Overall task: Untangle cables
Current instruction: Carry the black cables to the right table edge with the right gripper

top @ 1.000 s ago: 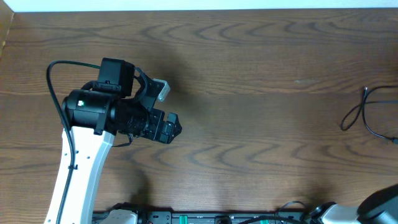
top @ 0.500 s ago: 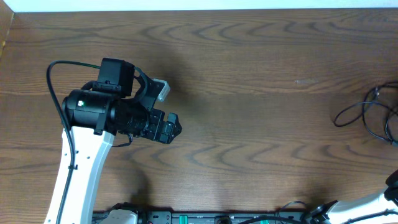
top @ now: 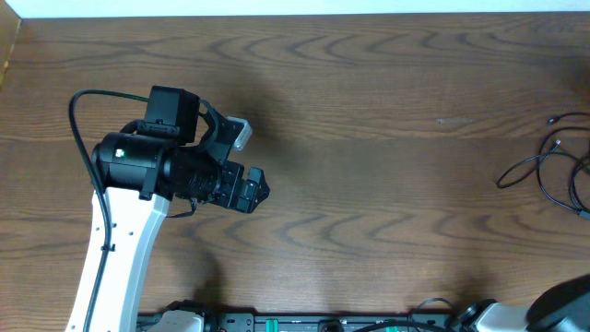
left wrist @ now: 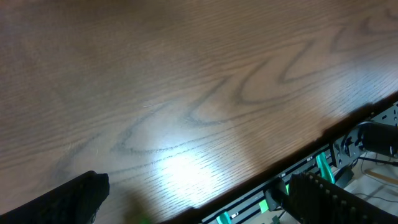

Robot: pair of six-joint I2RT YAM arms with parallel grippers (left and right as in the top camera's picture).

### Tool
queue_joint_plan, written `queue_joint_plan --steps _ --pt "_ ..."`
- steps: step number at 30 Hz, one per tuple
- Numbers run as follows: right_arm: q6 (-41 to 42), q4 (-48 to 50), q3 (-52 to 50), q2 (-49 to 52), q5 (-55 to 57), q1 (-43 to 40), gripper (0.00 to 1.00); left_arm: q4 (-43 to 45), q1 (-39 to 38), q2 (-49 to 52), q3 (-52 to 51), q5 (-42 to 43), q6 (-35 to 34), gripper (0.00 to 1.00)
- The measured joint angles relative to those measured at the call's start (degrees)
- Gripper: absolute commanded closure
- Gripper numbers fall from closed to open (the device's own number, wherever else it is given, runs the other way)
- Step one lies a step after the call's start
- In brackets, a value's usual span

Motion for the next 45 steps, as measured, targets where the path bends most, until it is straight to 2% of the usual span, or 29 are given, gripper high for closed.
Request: queue_joint_plan --steps 4,5,6,7,11,12,16,23,27,34,41,45 --pt "-4.6 -8.0 1.2 -3.7 -0.5 9.3 0.01 0.0 0.0 0.0 0.0 0.0 0.0 0.02" --pt "-6.3 -11.3 1.1 -3.6 0.1 12.8 0.03 0.0 0.0 0.0 0.0 0.0 0.0 0.02" --pt "-8.0 -14.4 1.1 -3.2 1.6 15.8 0.09 0.0 0.0 0.0 0.0 0.0 0.0 0.02" --pt "-9.1 -17.1 1.1 -2.8 3.2 18.1 0.19 0.1 0.0 0.0 0.0 0.0 0.0 0.02" --pt "-13.5 -25.7 0.7 -0.5 13.5 27.4 0.89 0.0 0.0 0.0 0.0 0.0 0.0 0.02" --pt "-14.0 -27.2 0.7 0.0 16.8 29.1 0.99 0.0 0.0 0.0 0.0 0.0 0.0 0.02" --pt "-15.1 -30.9 0.2 1.1 28.2 31.8 0.99 0.0 0.0 0.0 0.0 0.0 0.0 0.02" --pt "-12.1 -32.4 -4.1 3.4 34.5 31.9 0.99 -0.4 0.0 0.0 0.0 0.0 0.0 0.02" --pt "-11.0 -28.9 -9.2 5.2 35.8 31.9 0.99 -1.0 0.0 0.0 0.0 0.0 0.0 0.02" --pt "-10.3 -17.0 -13.4 9.0 40.3 31.9 0.99 -1.5 0.0 0.0 0.0 0.0 0.0 0.02" --pt "-8.4 -16.1 -14.2 17.9 47.3 30.0 0.99 -2.4 0.0 0.0 0.0 2.4 0.0 0.02" --pt "-4.8 -16.1 -14.1 18.8 49.5 26.5 0.99 -2.4 0.0 0.0 0.0 2.8 0.0 0.02"
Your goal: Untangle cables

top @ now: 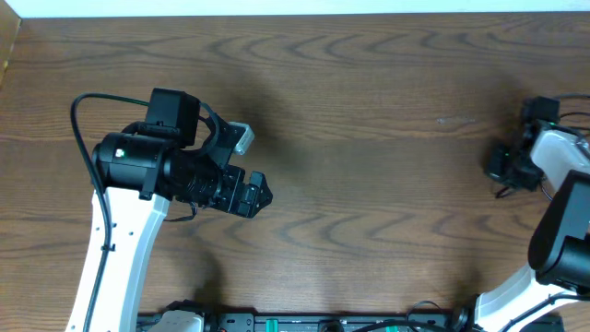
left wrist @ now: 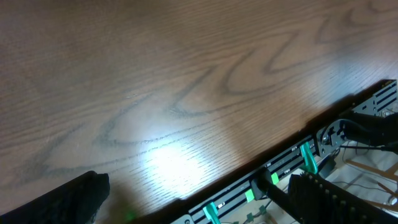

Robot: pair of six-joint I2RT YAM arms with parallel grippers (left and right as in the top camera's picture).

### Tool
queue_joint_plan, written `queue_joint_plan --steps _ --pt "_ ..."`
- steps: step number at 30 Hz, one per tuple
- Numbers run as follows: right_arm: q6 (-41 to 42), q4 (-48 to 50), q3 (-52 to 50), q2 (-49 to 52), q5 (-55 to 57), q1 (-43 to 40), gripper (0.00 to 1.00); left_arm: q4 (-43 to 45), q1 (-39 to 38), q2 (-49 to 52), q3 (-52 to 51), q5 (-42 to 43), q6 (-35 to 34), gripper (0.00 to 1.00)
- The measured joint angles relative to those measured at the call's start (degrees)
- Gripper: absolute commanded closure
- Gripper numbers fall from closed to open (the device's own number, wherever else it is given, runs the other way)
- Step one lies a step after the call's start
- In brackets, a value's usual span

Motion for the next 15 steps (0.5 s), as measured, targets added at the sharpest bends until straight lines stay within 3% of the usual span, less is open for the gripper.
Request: queue_joint_plan --steps 15 --pt "4.5 5.0 -0.1 0.4 1.0 -20.4 0.99 -0.1 0.0 0.0 0.0 0.0 -1.9 0.02"
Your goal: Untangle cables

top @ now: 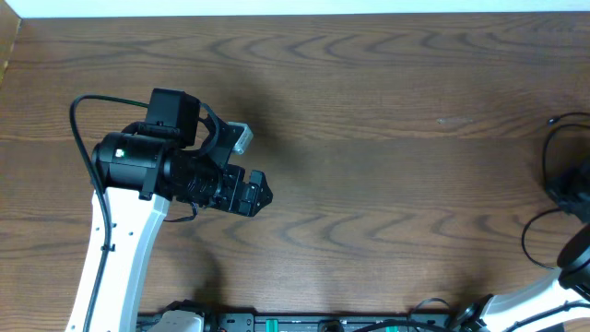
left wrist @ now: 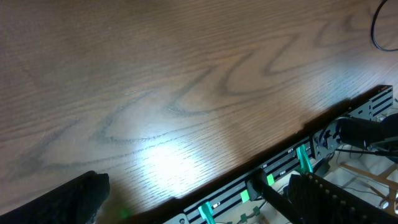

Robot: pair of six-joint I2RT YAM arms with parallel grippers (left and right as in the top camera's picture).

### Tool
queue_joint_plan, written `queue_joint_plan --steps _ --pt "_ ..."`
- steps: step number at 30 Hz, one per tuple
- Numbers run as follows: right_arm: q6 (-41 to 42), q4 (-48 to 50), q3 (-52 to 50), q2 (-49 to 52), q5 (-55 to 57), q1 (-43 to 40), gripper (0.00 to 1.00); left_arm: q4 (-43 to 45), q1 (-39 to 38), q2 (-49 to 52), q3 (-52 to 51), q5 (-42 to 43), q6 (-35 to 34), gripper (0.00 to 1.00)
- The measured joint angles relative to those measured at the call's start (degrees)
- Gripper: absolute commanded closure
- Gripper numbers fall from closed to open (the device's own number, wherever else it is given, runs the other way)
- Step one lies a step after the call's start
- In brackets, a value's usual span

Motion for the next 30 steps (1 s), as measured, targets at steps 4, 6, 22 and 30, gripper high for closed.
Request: queue_joint_plan --steps 4,6,22,30 --pt "0.2 2.4 0.0 0.2 -0.7 -4.9 0.99 0.0 0.0 0.0 0.0 0.0 -0.7 0.02" --pt "0.3 4.2 0.0 0.4 -2.4 -7.0 0.98 0.0 0.0 0.0 0.0 0.0 -0.8 0.02" --pt "0.5 18.1 0.2 0.6 -29.4 -15.0 0.99 0.0 0.0 0.0 0.0 0.0 -1.0 0.02" --pt "2.5 18.2 3.9 0.6 -43.2 -15.6 0.13 0.1 0.0 0.0 0.0 0.0 -1.0 0.02"
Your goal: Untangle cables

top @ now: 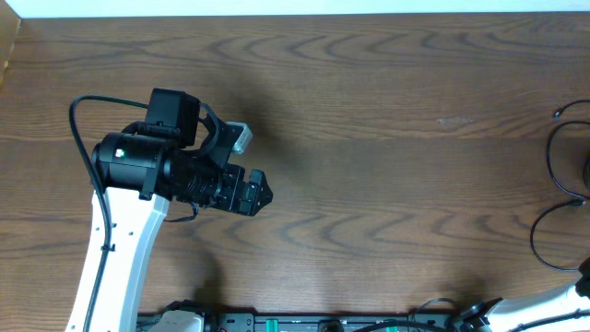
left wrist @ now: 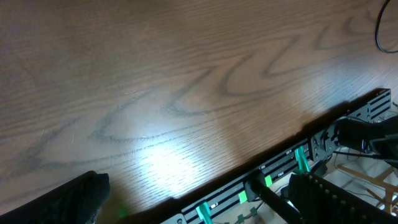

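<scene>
Thin black cables lie in loose loops at the table's far right edge, partly cut off by the frame; a curve of cable also shows at the top right of the left wrist view. My left gripper hovers over bare wood at the left-centre of the table, far from the cables. It is open, with nothing between its black fingers. Only a bit of the right arm shows in the bottom right corner; its gripper is out of view.
The brown wooden table fills the overhead view. Along its front edge runs a black rail with green clips and loose wiring. The left arm's own black cable arcs out at the left.
The dark part of the right arm that lay over the cables at the right edge has left that spot. The cable loops lie slightly differently. The left gripper has barely moved.
At first the cables lay bunched at the right edge, the right arm down in the corner. Then the right gripper was over them. Later the arm sat lower at the edge with the cables in wider loops, where they still lie. The left gripper stayed open.
</scene>
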Robot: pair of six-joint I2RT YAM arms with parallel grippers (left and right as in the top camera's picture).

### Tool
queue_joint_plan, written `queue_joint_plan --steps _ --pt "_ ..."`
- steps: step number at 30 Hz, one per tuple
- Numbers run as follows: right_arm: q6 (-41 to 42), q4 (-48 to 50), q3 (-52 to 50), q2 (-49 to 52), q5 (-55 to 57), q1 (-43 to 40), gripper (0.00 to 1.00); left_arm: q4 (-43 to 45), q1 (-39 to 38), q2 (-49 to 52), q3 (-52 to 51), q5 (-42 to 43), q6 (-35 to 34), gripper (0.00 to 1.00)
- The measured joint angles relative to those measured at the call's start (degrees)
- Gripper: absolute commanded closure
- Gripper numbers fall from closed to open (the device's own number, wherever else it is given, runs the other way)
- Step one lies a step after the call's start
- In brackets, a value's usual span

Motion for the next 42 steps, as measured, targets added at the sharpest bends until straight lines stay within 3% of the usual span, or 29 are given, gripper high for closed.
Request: queue_joint_plan --steps 1,2,11,18,25,29,35,42 --pt "0.2 0.0 0.1 0.0 -1.9 0.1 0.03 0.0 0.0 0.0 0.0 0.0 0.0 0.02" --pt "0.4 -0.2 0.1 0.0 -3.5 0.4 0.01 0.0 0.0 0.0 0.0 0.0 0.0 0.02" --pt "1.0 -17.7 0.4 0.0 -7.9 10.1 0.01 0.4 0.0 0.0 0.0 0.0 0.0 0.02" --pt "-1.0 -31.7 0.4 -2.8 4.6 17.8 0.01 0.6 0.0 0.0 0.0 0.0 0.3 0.02" --pt "-1.5 -43.6 0.4 -21.6 18.6 21.5 0.01 0.8 0.0 0.0 0.0 0.0 0.5 0.02" --pt "3.6 -49.1 0.3 -29.8 29.8 21.4 0.01 1.0 0.0 0.0 0.0 0.0 1.1 0.02" --pt "12.2 -51.2 -5.1 -35.4 39.4 20.0 0.01 1.0 0.0 0.0 0.0 0.0 2.0 0.02" --pt "17.5 -43.3 -15.8 -38.4 43.9 16.8 0.01 1.0 0.0 0.0 0.0 0.0 2.5 0.02"
